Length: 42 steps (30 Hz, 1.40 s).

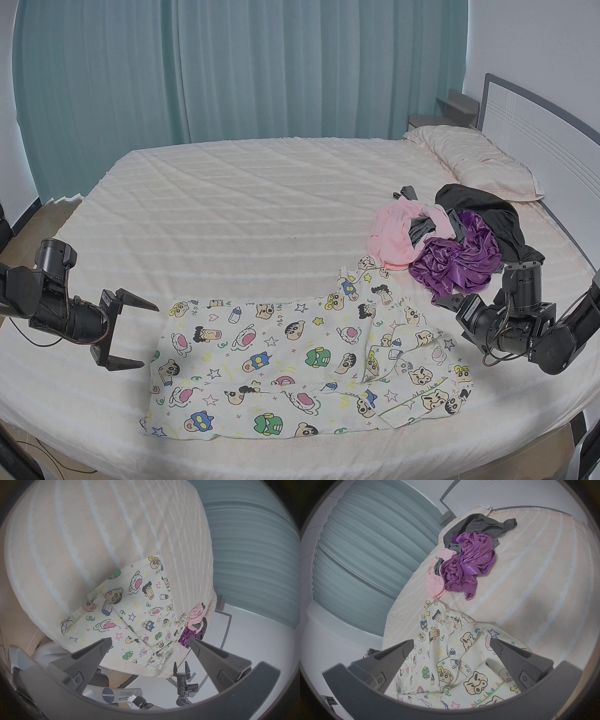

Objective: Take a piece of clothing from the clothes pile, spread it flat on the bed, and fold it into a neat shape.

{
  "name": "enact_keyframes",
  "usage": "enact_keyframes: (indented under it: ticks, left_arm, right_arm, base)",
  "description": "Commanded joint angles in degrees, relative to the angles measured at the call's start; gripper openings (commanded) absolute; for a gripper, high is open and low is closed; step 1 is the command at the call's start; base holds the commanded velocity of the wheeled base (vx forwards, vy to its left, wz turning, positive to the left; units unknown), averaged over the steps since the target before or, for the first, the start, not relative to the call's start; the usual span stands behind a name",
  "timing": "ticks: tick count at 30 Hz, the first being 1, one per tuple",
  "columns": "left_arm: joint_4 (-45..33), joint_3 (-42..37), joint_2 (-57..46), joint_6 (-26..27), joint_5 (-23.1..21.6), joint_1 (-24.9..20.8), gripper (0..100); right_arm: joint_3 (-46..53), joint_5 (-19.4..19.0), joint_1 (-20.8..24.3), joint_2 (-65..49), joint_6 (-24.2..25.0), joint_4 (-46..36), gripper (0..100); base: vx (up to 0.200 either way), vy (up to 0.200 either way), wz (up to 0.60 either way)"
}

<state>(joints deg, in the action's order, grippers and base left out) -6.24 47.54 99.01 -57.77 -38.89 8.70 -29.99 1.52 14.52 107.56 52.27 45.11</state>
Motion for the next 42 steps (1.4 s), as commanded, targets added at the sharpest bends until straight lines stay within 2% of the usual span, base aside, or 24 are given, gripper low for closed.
enact_keyframes:
  ticks: [1,6,15,33,39,42]
  left_arm:
    - [0.00,0.18,0.39,-0.06,-1.10,0.00,100]
    - [0.00,0.01,0.48,-0.06,-1.37,0.35,100]
    - [0.00,-0.08,0.83,0.20,-1.37,0.44,100]
    - [0.00,-0.08,1.18,0.20,-1.19,0.44,100]
    - [0.00,-0.17,1.18,0.29,-1.19,0.26,100]
    - [0.00,-0.17,1.18,0.38,-1.19,0.26,100]
  right_arm:
    - [0.02,-0.03,0.07,0.37,0.02,-0.02,100]
    - [0.11,-0.03,0.42,0.37,0.02,-0.02,100]
    - [0.11,-0.03,0.51,0.37,0.02,-0.02,100]
    - [0.11,-0.03,0.69,0.81,-0.07,-0.02,100]
    - [0.11,0.06,0.86,0.72,-0.07,-0.02,100]
    - [0.11,0.06,0.86,0.72,0.02,-0.02,100]
  base:
    - [0.000,0.000,0.00]
    - [0.000,0.000,0.00]
    - [0.000,0.200,0.00]
    - [0.000,0.000,0.00]
    - [0.200,0.000,0.00]
    - [0.000,0.000,0.00]
